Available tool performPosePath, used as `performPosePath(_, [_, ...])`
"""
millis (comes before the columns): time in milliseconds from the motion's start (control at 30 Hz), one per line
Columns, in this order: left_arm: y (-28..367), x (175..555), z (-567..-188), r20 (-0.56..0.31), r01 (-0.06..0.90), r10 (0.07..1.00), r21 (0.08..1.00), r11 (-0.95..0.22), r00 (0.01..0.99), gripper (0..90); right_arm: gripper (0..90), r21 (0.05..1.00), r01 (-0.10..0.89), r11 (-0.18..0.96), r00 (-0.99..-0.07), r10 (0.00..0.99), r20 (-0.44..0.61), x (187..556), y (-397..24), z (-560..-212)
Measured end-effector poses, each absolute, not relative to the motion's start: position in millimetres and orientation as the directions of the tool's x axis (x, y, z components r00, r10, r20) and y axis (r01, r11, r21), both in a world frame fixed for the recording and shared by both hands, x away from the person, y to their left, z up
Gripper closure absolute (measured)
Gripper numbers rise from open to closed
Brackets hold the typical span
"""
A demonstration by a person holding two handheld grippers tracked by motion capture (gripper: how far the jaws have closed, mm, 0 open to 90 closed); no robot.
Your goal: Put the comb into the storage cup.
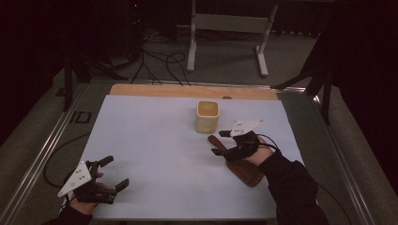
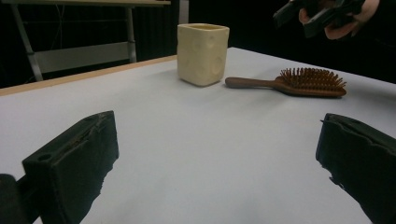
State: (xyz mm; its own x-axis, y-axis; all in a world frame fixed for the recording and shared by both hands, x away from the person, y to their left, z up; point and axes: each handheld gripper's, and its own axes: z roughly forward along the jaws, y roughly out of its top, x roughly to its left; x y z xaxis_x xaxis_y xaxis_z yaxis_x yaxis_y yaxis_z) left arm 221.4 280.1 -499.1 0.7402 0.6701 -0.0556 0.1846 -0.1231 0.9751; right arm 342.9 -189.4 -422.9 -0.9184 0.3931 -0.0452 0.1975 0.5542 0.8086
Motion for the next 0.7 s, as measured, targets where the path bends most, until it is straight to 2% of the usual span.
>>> performPosePath(167, [280.5, 221.5, -499.2, -0.057, 0.186, 0.67, 0.975, -0.122, 0.74, 0.1, 39.0, 0.778, 0.207, 0.593, -0.919, 0.39, -0.052, 348.2, -184.4, -429.9])
performPosePath(467, [280.2, 222.1, -499.6, -0.062, 0.189, 0.668, 0.975, -0.118, 0.741, 0.1, 65.2, 0.72, 0.207, 0.662, -0.923, 0.376, -0.08, 356.7, -178.4, -442.7])
performPosePath(700, [280.1, 222.4, -500.1, -0.066, 0.191, 0.669, 0.975, -0.115, 0.74, 0.1, 81.9, 0.676, 0.192, 0.711, -0.932, 0.348, -0.102, 363.6, -176.4, -451.0])
